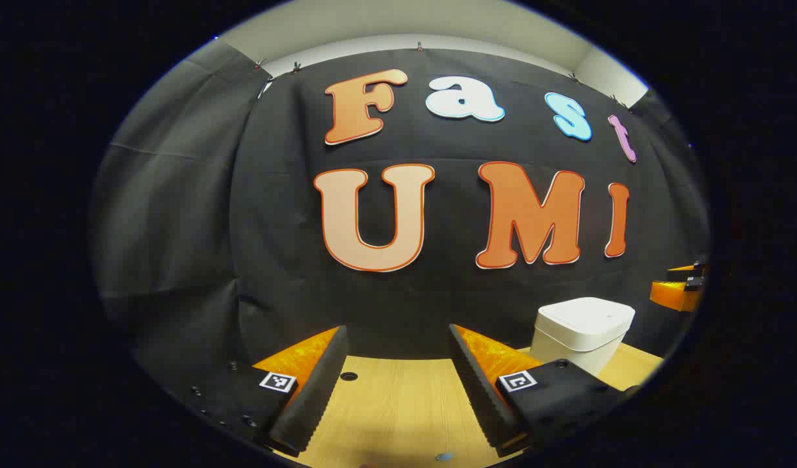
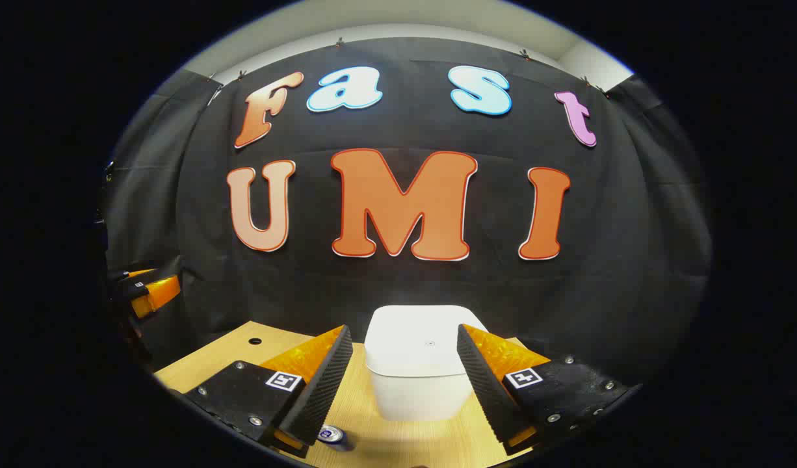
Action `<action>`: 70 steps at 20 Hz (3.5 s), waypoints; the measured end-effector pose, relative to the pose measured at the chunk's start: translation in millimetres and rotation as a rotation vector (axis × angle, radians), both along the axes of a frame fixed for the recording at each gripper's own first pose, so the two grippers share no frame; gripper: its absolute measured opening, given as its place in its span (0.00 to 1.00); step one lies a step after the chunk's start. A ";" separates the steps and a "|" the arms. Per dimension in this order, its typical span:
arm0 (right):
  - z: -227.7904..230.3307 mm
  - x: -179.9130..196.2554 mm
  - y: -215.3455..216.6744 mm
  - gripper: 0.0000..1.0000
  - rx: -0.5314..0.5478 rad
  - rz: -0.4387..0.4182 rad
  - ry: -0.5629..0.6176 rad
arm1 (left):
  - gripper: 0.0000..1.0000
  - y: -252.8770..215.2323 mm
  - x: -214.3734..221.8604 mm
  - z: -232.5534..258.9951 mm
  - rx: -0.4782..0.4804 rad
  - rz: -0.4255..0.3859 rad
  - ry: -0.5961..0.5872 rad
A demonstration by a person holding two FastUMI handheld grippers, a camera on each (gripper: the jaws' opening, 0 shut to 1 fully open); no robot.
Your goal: Press the lid of the desktop garbage bin to open it, pick up the crumpled paper on the desktop and throw it into the bin, then pick up the pop can on the desktop and drop it into the bin, and finally close the garbage bin lid.
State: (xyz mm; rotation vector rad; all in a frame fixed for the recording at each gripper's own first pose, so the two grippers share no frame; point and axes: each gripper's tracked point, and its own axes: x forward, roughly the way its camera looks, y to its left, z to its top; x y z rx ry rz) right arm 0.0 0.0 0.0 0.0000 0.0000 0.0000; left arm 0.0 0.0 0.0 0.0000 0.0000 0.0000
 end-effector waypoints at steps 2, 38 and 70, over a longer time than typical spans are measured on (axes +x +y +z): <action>-2.5 -0.1 -1.5 0.98 -0.001 -0.020 0.003 | 0.98 7.0 -1.7 5.1 -0.013 -0.012 -0.007; -32.7 -2.4 -39.5 0.10 -0.019 -0.115 0.165 | 0.96 23.0 21.5 -11.8 -0.028 -0.047 0.039; -79.5 136.6 -35.3 0.00 -0.097 0.060 0.680 | 0.97 54.6 24.3 -31.4 -0.009 0.002 0.082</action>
